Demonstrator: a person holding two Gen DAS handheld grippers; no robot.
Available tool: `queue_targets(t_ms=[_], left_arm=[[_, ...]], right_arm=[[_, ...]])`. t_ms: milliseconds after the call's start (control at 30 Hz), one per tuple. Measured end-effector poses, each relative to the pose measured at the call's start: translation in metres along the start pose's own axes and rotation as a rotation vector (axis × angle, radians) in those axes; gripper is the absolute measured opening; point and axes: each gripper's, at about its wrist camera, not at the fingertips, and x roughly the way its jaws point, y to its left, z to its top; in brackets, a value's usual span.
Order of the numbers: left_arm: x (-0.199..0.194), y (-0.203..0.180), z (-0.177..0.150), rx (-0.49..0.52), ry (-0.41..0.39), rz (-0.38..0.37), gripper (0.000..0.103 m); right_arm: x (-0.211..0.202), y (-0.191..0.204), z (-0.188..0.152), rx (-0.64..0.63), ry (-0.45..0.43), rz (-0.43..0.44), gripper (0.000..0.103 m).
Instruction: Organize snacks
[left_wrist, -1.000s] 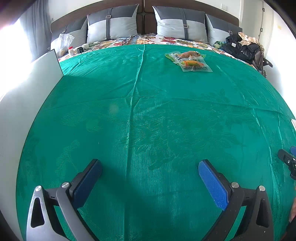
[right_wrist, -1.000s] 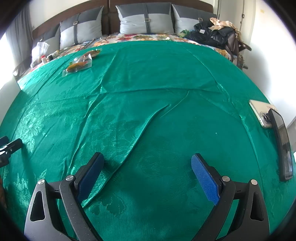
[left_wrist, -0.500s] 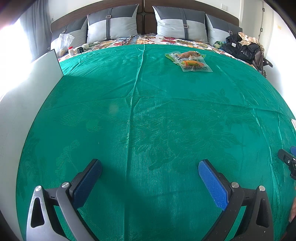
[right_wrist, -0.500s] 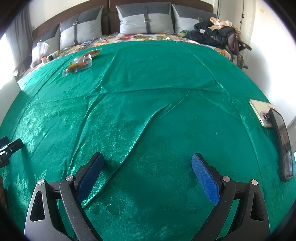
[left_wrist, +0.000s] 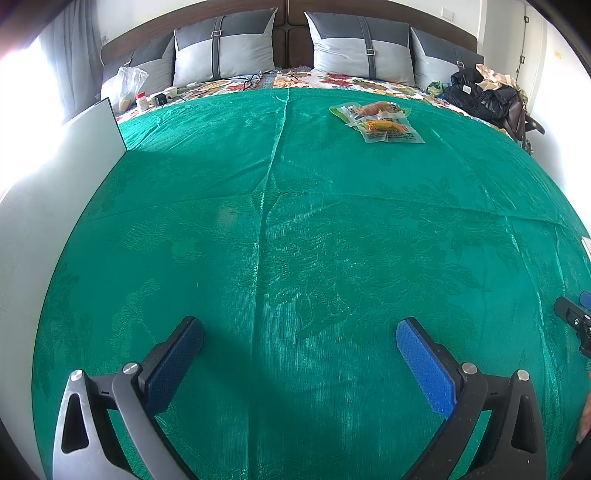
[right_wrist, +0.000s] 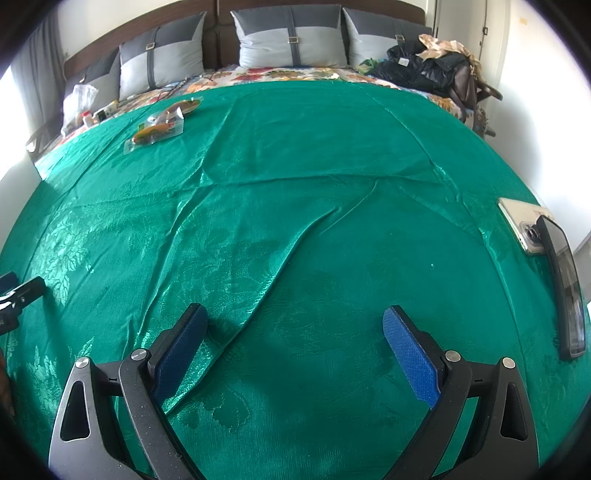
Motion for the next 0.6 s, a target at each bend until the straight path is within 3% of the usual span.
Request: queue_targets(t_ms=[600], left_arm=[[-0.0014, 0.0005, -0.0021, -0.001, 0.000, -0.001, 0.103]], right_arm=[[-0.0001, -0.0003, -0.0002, 0.001, 0.000, 0.001, 0.098]])
